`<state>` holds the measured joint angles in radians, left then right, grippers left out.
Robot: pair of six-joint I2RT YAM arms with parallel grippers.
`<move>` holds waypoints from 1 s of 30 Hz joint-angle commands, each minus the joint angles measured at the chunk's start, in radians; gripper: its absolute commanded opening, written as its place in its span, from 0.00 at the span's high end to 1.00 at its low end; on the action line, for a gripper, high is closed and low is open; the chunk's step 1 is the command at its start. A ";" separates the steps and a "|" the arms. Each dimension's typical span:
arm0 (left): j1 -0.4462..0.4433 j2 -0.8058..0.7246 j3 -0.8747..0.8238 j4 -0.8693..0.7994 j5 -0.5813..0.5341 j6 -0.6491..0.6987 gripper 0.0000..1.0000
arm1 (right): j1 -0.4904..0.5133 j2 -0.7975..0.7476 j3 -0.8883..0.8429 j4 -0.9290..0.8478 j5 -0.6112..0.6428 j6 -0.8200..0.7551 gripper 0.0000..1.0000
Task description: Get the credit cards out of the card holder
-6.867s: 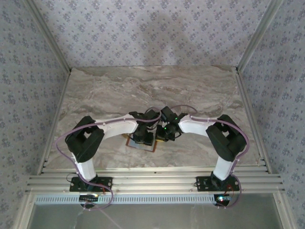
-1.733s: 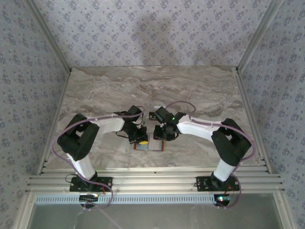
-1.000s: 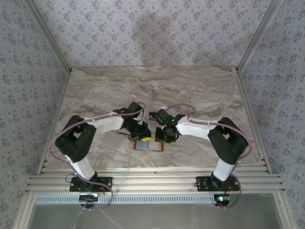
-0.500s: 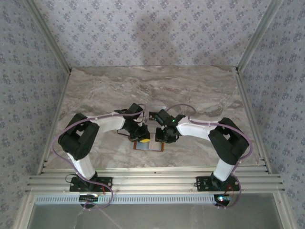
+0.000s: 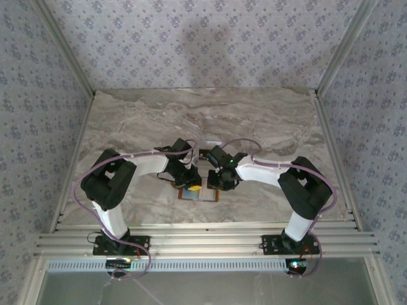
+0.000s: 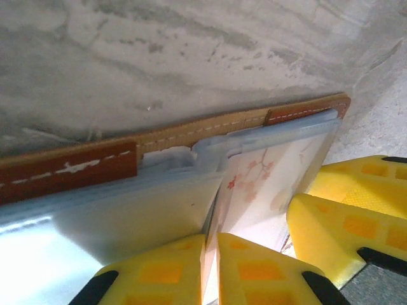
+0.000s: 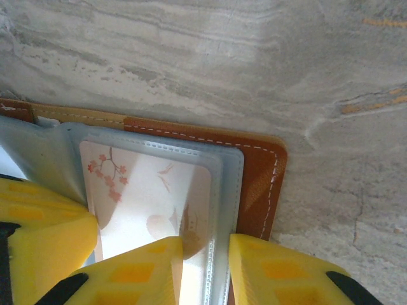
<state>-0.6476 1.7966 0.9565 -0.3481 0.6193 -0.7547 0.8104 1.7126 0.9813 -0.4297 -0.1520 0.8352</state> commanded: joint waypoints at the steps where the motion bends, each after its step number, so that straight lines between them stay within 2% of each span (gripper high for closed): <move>1: -0.004 0.026 -0.023 0.017 0.033 0.021 0.84 | 0.005 0.022 -0.018 -0.047 0.009 0.011 0.73; 8: 0.004 0.020 -0.002 -0.102 -0.084 0.067 0.79 | 0.007 0.013 -0.018 -0.052 0.011 0.012 0.73; 13: -0.023 0.021 0.035 -0.164 -0.135 0.098 0.76 | 0.007 0.007 -0.015 -0.058 0.012 0.012 0.73; 25: -0.059 0.067 0.045 -0.131 -0.109 0.102 0.71 | 0.005 0.004 -0.012 -0.064 0.012 0.010 0.73; 30: -0.054 0.041 0.014 -0.074 -0.081 0.093 0.76 | 0.004 0.007 -0.011 -0.060 0.009 0.009 0.73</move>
<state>-0.6876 1.8103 1.0107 -0.4152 0.5526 -0.6701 0.8104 1.7123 0.9813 -0.4305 -0.1520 0.8349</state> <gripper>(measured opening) 0.244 0.271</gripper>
